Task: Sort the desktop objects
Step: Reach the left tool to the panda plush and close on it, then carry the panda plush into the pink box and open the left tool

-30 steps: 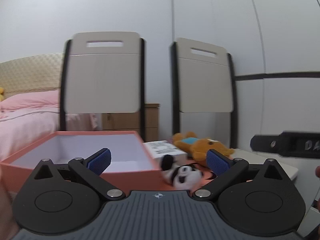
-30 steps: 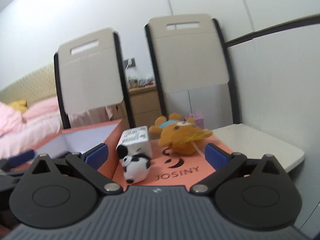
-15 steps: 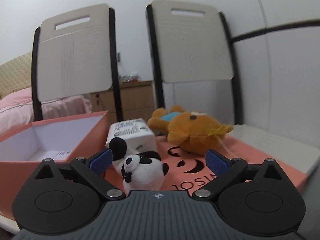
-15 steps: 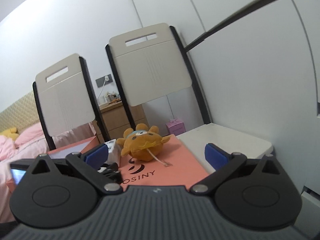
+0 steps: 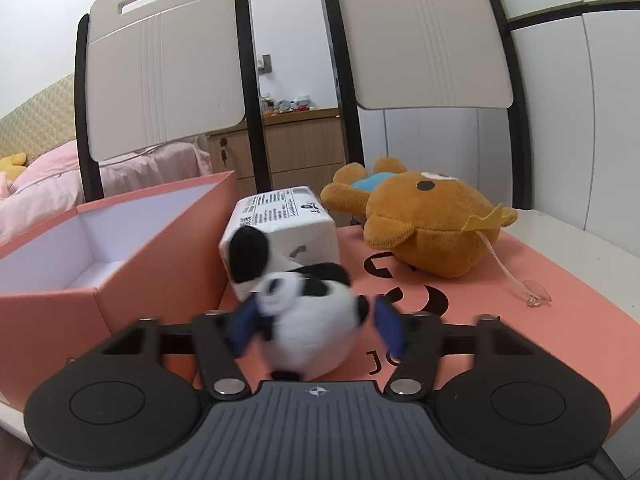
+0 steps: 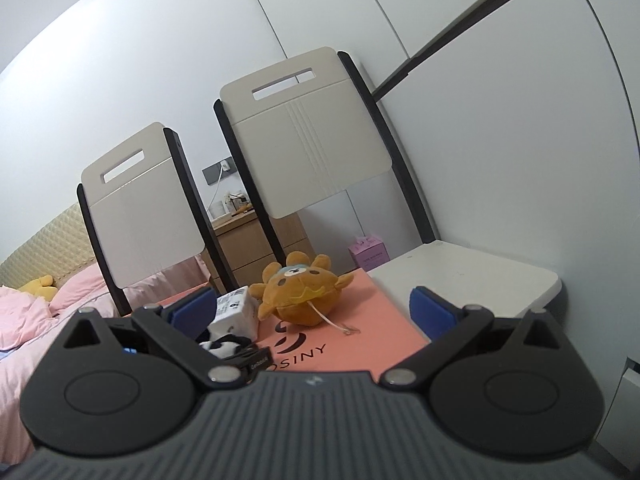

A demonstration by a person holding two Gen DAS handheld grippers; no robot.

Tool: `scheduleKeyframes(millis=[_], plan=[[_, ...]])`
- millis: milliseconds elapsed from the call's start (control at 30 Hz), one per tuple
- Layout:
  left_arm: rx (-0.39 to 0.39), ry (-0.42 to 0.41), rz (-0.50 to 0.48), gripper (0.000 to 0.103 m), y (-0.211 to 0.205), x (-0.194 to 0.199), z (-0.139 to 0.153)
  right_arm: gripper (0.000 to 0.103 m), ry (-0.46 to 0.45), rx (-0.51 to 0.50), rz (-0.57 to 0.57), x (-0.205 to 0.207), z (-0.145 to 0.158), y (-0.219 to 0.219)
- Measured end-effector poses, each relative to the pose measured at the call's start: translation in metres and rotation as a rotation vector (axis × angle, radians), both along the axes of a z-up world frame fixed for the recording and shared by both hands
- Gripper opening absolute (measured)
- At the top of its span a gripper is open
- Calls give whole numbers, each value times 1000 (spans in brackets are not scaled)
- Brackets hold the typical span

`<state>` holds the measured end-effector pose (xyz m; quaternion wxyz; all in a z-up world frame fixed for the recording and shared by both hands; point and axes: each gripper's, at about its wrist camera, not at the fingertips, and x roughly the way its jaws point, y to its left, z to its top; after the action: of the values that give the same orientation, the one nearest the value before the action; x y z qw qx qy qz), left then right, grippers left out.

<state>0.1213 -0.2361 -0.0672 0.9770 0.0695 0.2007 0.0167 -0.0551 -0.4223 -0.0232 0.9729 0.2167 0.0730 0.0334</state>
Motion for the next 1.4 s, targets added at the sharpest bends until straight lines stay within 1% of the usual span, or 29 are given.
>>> scheduleKeyframes(millis=[100,167,200,300,367,433,533,667,733,800,967,1100,1233,1333,1400], plan=[[-24,3,-34,55,6,-6,7,103,3,-3,-1,4,1,5],[-47,-1,-76,55,10,-16,16,103,9,-10,-6,6,1,9],[-67,-6,-103,55,14,-23,24,103,10,-13,-10,7,1,11],[-111,-57,-142,55,28,-49,51,103,11,-28,-31,9,1,18],[-144,-80,-172,55,41,-62,71,103,-9,-57,-68,4,1,23],[-159,-107,-184,55,57,-69,92,103,-39,-75,-82,0,1,26],[-139,-159,-180,55,82,-69,121,103,-33,-81,-60,5,1,32],[-99,-165,-134,55,122,-47,142,103,14,-100,2,20,-1,50],[-86,-128,-90,55,146,-26,144,103,20,-119,28,25,0,61],[-95,-70,-40,55,175,-2,142,103,26,-129,56,31,0,70],[-123,105,96,55,250,75,121,103,42,-108,126,41,-1,88],[-131,209,150,55,291,128,107,103,49,-94,173,48,-1,97],[-138,313,156,55,309,173,91,103,82,-97,197,60,-3,98],[-91,348,155,55,308,196,77,103,113,-76,215,69,-6,97],[-73,371,158,55,307,207,69,103,128,-58,230,73,-9,96]])
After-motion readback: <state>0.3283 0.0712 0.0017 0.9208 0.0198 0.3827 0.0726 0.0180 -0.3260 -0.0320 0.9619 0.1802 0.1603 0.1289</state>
